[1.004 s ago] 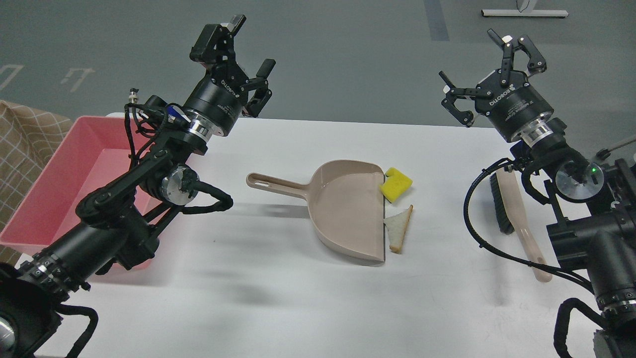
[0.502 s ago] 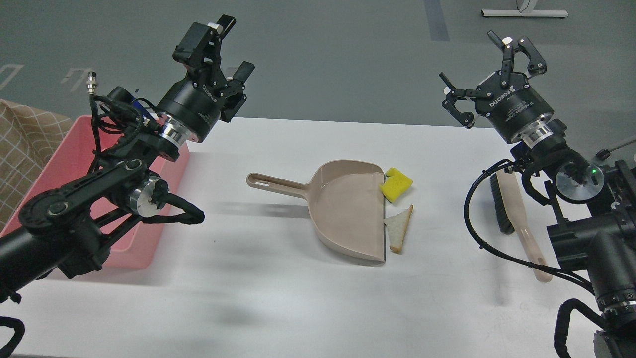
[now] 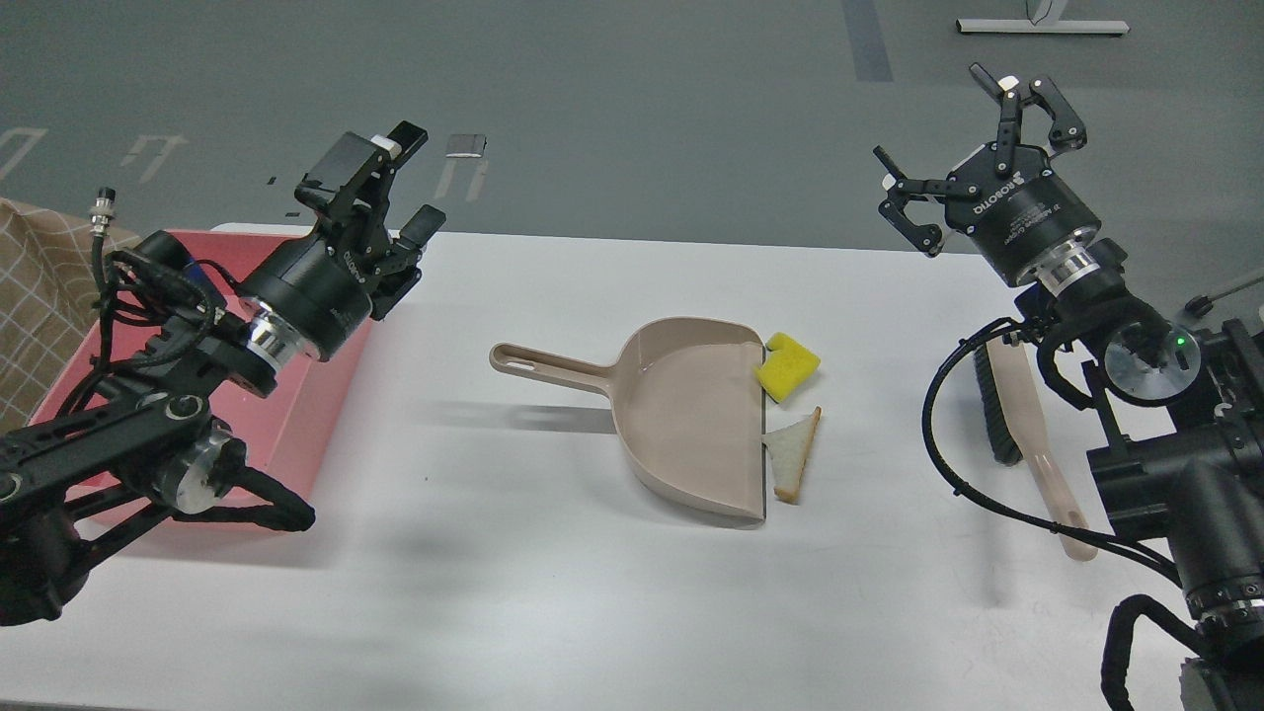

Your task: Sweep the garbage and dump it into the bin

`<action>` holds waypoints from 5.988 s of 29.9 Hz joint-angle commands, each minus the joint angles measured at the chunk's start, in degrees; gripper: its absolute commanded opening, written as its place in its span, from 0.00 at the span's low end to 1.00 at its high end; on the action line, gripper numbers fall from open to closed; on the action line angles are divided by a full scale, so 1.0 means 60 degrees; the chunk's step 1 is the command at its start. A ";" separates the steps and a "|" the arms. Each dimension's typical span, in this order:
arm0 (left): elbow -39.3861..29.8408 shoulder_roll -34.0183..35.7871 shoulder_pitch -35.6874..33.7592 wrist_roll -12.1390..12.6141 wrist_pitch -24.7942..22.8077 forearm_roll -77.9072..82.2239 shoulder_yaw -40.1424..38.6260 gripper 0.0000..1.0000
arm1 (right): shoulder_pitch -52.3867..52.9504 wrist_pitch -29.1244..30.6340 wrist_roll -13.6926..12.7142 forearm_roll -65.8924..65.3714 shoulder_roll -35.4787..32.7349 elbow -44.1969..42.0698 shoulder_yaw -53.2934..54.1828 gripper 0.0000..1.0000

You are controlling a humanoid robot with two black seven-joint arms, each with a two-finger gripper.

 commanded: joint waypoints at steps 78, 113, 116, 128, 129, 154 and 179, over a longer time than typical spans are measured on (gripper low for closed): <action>0.5688 -0.5153 -0.1006 0.0440 0.2423 0.2157 0.3953 0.91 | -0.0009 0.0000 0.0000 -0.0009 0.0001 -0.0182 0.0001 1.00; 0.5659 -0.5022 -0.1328 0.0440 0.2423 0.2143 0.4041 0.00 | 0.0020 0.0000 -0.0015 -0.0009 0.0001 -0.0167 0.0001 1.00; 0.5659 -0.4993 -0.1445 0.0426 0.2423 0.2157 0.4055 0.00 | 0.0021 0.0000 -0.0044 -0.0009 -0.0014 -0.0138 -0.0014 1.00; 0.5673 -0.4788 -0.1768 0.0426 0.2423 0.2172 0.4070 0.00 | 0.0181 0.0000 -0.0103 -0.0755 -0.0876 -0.0094 -0.1124 1.00; 0.5673 -0.4788 -0.1768 0.0426 0.2423 0.2172 0.4070 0.00 | 0.0182 0.0000 -0.0103 -0.0829 -0.1052 -0.0079 -0.1344 1.00; 0.5864 -0.4729 -0.1841 0.0308 0.2423 0.2172 0.4070 0.00 | 0.3359 0.0000 -0.0103 -0.3932 -0.5639 0.0067 -0.8289 1.00; 0.5747 -0.4685 -0.1768 0.0308 0.2423 0.2172 0.4070 0.00 | 0.3375 0.0000 -0.0015 -0.7084 -0.9125 0.4755 -1.2377 0.99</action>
